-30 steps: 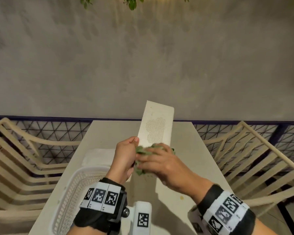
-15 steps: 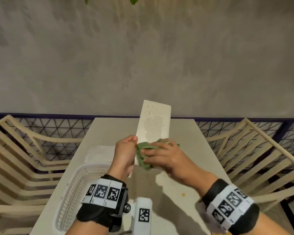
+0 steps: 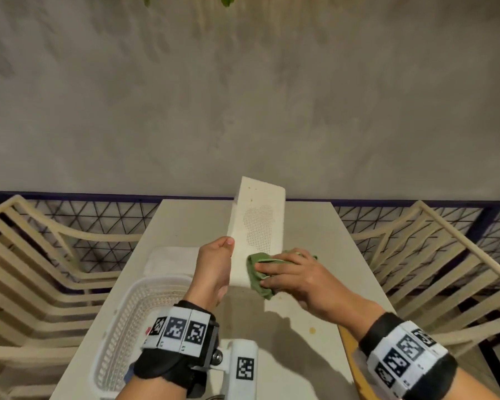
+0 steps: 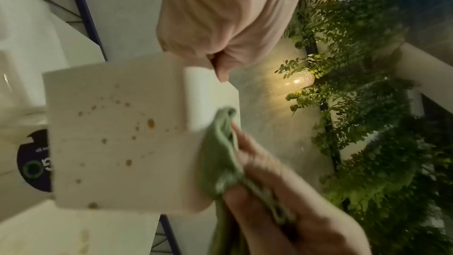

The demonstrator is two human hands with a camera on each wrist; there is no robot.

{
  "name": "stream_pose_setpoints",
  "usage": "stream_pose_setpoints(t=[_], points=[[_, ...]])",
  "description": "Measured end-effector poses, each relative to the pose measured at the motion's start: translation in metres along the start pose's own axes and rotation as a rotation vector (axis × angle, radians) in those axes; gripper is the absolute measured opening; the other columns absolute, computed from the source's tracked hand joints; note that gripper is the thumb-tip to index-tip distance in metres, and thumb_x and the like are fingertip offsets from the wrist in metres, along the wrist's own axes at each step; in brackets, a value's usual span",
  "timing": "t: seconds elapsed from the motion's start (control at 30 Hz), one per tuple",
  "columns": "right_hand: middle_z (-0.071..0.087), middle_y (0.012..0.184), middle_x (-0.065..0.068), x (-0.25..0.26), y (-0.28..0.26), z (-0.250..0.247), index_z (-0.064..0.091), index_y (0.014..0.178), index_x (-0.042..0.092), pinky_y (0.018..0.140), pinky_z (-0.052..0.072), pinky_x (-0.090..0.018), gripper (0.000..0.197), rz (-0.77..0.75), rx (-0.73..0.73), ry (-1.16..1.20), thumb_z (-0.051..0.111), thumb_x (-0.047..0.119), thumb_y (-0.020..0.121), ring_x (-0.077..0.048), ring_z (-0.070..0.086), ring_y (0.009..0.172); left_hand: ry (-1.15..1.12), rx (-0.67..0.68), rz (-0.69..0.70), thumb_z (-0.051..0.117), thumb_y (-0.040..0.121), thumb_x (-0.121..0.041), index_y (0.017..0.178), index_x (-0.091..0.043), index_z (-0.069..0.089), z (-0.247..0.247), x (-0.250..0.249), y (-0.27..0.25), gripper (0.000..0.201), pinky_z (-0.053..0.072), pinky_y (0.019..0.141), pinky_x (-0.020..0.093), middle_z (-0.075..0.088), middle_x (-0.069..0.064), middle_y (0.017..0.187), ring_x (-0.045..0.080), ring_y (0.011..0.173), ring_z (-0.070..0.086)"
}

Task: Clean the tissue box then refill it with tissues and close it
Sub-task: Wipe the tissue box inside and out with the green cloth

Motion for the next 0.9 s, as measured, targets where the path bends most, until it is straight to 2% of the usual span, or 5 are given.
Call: stream_pose_setpoints(t=[0.2,0.37,0.63,0.77,0.9], points=[[0.061,0.128,0.0,0.012,0.009,0.006,0.069,0.104,0.02,0.092,0.038,-0.04,0.025,-0.005,0.028,0.01,0.048,0.019,0.089,-0.019,0.051,0.109,0.039,0.021,0.028,0.045,0.095,-0.016,0.09,-0.006,0.068,0.0,0.003,-0.006,0.026,0.048,0.086,0.039,0.067,0.014,0.092,0.026,0.087,0.059],[0.053,0.136,-0.005,0.034,0.035,0.011,0.066,0.105,0.021,0.089,0.04,-0.037,0.023,0.048,0.018,-0.059,0.048,0.027,0.092,-0.025,0.051,0.106,0.023,0.027,0.046,0.044,0.094,-0.008,0.066,-0.01,0.06,-0.006,-0.006,-0.009,0.032,0.048,0.056,0.027,0.06,0.009,0.063,0.019,0.057,0.055],[0.057,0.132,-0.01,0.036,0.052,0.01,0.066,0.113,0.015,0.099,0.034,-0.043,0.035,0.077,-0.044,-0.165,0.042,0.023,0.088,-0.028,0.05,0.121,-0.003,-0.039,0.187,0.045,0.095,-0.012,0.072,-0.011,0.065,-0.02,-0.025,-0.016,0.031,0.046,0.047,0.019,0.063,0.006,0.061,0.015,0.051,0.058],[0.06,0.129,-0.003,0.035,0.046,0.001,0.068,0.108,0.017,0.099,0.028,-0.039,0.033,-0.002,-0.039,-0.169,0.043,0.019,0.087,-0.026,0.054,0.119,-0.023,-0.046,0.2,0.043,0.094,-0.012,0.067,-0.013,0.06,-0.023,-0.028,-0.015,0.033,0.046,0.066,0.034,0.061,0.014,0.071,0.024,0.069,0.055],[0.064,0.125,-0.004,0.05,0.056,0.017,0.069,0.107,0.017,0.099,0.037,-0.041,0.034,0.01,-0.043,-0.177,0.044,0.02,0.085,-0.026,0.057,0.115,-0.145,0.022,0.107,0.039,0.09,0.0,0.068,-0.009,0.054,-0.021,-0.021,-0.012,0.028,0.048,0.045,0.02,0.061,0.006,0.057,0.016,0.05,0.059]])
Point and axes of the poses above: each hand's wrist, its own y-axis towards the middle knuckle, its own z-axis out of the palm, x = y × z, the point moved 10 cm from there along y, towards the middle knuckle
